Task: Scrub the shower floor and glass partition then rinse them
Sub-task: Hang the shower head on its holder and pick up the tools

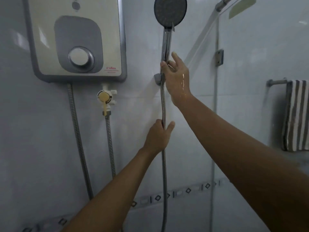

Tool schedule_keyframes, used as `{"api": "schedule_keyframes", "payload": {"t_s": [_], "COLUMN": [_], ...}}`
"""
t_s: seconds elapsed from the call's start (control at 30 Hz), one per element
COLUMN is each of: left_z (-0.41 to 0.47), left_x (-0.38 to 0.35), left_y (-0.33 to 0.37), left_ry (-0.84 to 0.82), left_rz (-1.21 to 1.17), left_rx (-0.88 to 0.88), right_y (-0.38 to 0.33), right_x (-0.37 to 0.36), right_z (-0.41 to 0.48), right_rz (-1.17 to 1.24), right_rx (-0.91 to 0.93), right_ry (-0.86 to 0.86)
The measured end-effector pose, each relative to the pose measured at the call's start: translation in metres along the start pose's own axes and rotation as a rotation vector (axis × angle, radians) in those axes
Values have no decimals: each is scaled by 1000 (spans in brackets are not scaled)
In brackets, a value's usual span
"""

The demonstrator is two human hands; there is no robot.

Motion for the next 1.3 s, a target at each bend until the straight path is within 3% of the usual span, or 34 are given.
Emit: {"api": "schedule_keyframes", "payload": {"t_s": [0.2,0.33,0.67,0.87,1.13,1.3], "left_z": [-125,-241,-578,-771,-920,-1000], "left_x": [37,58,46,6,-34,-52], "left_y": [-65,-123,-311,-449,-616,-723], "left_ry": [-41,-43,-157,-197,-67,3], "left_rz": [186,169,289,355,393,425], "left_rx": [-83,-1,521,925,1316,1478], "right_y": [50,109,296,406,535,621], "right_x": [3,1,17,45,40,29], "right_z": [-134,-269,-667,-915,-1155,-1288], "right_rz": [-68,-78,-315,-438,-529,-625], "right_rx": [-60,-187,-710,-992,-1216,-1234], "right_ry": [-53,-162,-486,-798,-1088,-1235]}}
Point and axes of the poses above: each hand's wrist, its own z-axis towards the middle knuckle, its own x-axis out of the back of the hand, y = z × x, the point moved 6 cm from there along z, towards the middle knuckle, and after that the axes turned 14 degrees about -z, right-handed, at the moved point
